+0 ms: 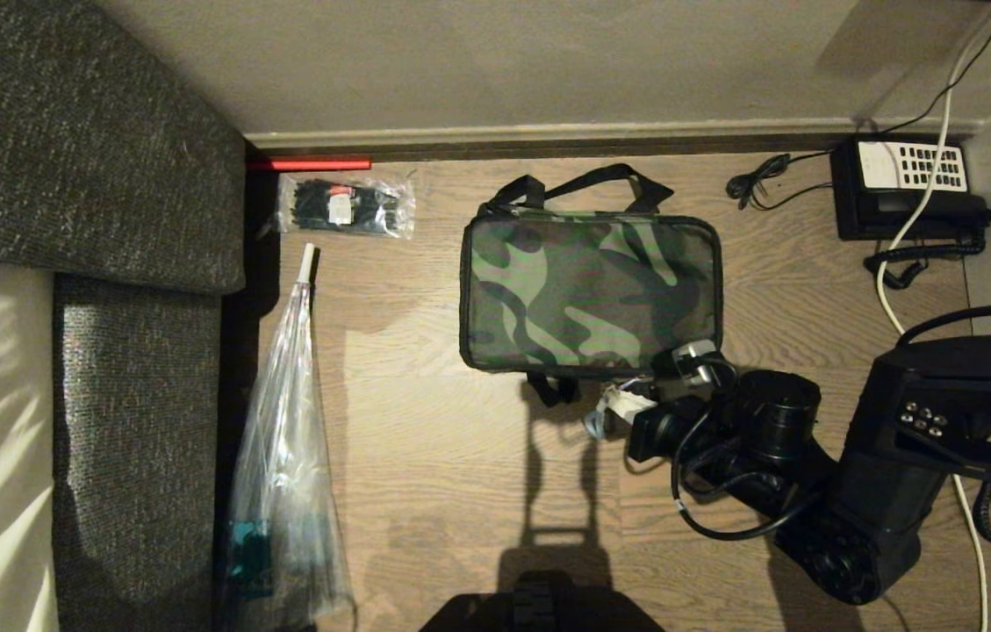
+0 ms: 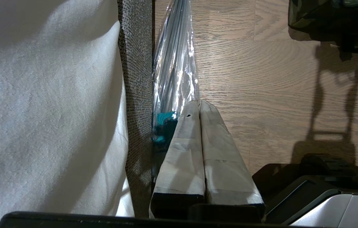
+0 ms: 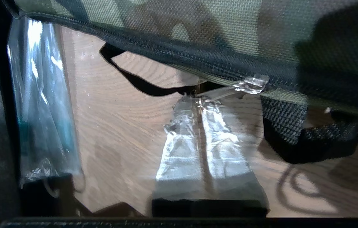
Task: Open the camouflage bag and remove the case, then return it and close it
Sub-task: Open the top of the storage box
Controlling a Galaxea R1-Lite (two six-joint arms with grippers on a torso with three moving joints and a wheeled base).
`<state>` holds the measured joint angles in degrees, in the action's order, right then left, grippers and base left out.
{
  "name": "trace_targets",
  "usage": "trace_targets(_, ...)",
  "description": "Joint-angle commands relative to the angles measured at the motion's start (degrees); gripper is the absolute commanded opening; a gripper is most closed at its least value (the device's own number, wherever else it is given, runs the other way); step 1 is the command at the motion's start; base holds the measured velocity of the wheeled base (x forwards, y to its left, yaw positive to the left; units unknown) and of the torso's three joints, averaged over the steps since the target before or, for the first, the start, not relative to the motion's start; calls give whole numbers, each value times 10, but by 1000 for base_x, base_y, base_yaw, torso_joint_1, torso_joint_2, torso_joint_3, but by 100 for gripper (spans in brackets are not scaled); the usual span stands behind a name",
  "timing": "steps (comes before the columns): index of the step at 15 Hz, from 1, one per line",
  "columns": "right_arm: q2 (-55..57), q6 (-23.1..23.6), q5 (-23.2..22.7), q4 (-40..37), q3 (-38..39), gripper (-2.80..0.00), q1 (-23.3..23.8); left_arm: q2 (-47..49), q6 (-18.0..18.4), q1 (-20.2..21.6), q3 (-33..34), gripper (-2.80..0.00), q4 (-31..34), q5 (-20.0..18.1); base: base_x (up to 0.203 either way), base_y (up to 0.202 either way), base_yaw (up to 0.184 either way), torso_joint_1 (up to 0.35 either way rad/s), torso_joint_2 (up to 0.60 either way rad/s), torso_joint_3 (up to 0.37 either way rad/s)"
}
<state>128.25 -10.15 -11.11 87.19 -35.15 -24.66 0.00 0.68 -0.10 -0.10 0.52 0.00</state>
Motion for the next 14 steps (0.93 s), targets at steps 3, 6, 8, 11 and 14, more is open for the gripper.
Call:
trace_targets(3, -24, 2, -2, 5, 16, -280, 0, 0, 0, 0, 0, -280, 0, 0, 0, 0, 0, 0, 0, 0)
trace_targets(6, -62, 3, -8, 5, 48, -280, 6, 0, 0, 0, 0, -280, 0, 0, 0, 0, 0, 0, 0, 0)
trace_targets(8, -83, 3, -14, 5, 60, -280, 10, 0, 0, 0, 0, -280, 0, 1, 0, 0, 0, 0, 0, 0)
trace_targets(11, -116, 3, -17, -27, 71, -280, 32, 0, 0, 0, 0, -280, 0, 0, 0, 0, 0, 0, 0, 0)
trace_targets(14, -140, 4, -28, -35, 94, -280, 47, 0, 0, 0, 0, -280, 0, 0, 0, 0, 0, 0, 0, 0)
